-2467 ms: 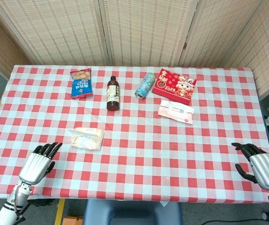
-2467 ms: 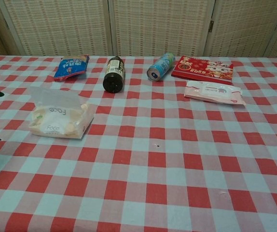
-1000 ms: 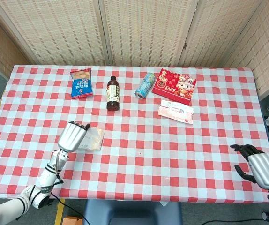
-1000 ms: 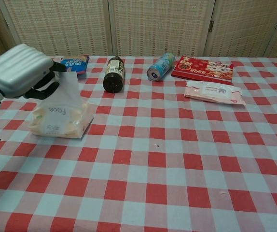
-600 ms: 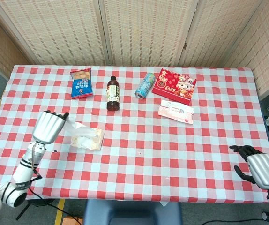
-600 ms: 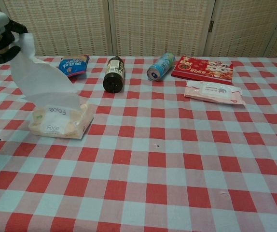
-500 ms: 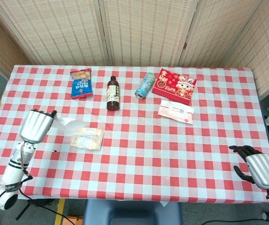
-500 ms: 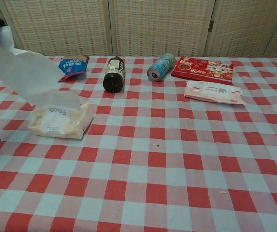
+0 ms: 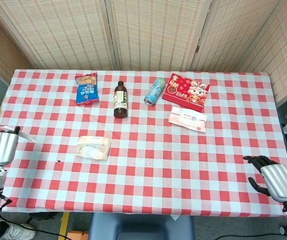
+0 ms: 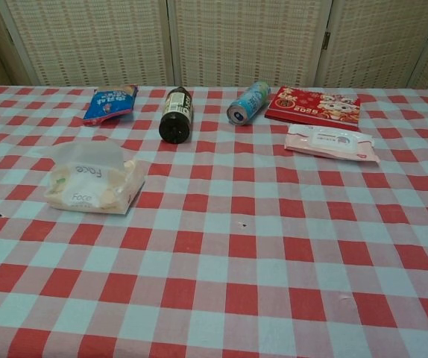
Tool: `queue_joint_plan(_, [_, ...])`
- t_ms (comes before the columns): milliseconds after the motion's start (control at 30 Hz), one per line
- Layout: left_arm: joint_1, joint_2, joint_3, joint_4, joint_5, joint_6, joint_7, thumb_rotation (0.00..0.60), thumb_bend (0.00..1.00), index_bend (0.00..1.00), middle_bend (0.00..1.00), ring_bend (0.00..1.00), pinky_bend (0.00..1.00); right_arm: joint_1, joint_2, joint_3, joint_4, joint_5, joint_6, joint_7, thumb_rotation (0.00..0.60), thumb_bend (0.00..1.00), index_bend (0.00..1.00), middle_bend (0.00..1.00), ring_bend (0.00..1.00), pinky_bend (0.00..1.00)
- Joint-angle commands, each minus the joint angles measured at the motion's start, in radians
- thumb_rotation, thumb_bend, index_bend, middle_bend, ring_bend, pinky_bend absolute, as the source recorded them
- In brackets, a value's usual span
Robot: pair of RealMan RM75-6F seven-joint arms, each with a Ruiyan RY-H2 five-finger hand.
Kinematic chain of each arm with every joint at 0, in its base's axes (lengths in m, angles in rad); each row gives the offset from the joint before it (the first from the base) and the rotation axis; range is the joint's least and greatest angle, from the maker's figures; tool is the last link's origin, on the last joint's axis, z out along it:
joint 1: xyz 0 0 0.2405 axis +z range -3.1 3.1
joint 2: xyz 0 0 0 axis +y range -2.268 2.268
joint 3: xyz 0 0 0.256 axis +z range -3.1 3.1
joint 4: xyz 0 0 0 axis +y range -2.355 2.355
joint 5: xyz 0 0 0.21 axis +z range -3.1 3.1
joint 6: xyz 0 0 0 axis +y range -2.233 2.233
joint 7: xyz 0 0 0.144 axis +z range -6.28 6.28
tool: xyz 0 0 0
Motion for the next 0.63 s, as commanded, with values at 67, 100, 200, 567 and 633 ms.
queue_joint_plan(67, [0.038,-0.012,0.029,-0.021,0.012,0.026,-0.042,0.600,0.46,0.32,0.56,0.69,0.78,-0.001,0.001,0.000,0.000,-0.001,0.002,0.003,0.600,0.29,0.26,0.32,0.24,0.51])
queue_joint_plan(100, [0.046,-0.012,0.031,-0.034,0.007,0.027,-0.045,0.600,0.45,0.24,0.46,0.62,0.73,-0.001,0.001,0.000,0.000,-0.001,0.003,0.005,0.600,0.29,0.26,0.32,0.24,0.51])
queue_joint_plan(200, [0.070,-0.008,0.046,-0.083,0.004,0.029,-0.064,0.600,0.44,0.14,0.30,0.46,0.61,-0.002,0.002,-0.001,0.001,-0.004,0.007,0.010,0.600,0.29,0.26,0.32,0.24,0.51])
queue_joint_plan(567, [0.157,-0.038,0.126,-0.140,0.052,0.065,-0.175,0.600,0.44,0.03,0.15,0.25,0.42,0.002,-0.003,0.002,0.007,-0.007,0.009,0.019,0.600,0.29,0.26,0.32,0.24,0.51])
queue_joint_plan(633, [0.159,-0.043,0.132,-0.136,0.061,0.066,-0.178,0.600,0.44,0.03,0.16,0.25,0.42,0.004,-0.004,0.003,0.009,-0.006,0.006,0.019,0.600,0.29,0.26,0.32,0.24,0.51])
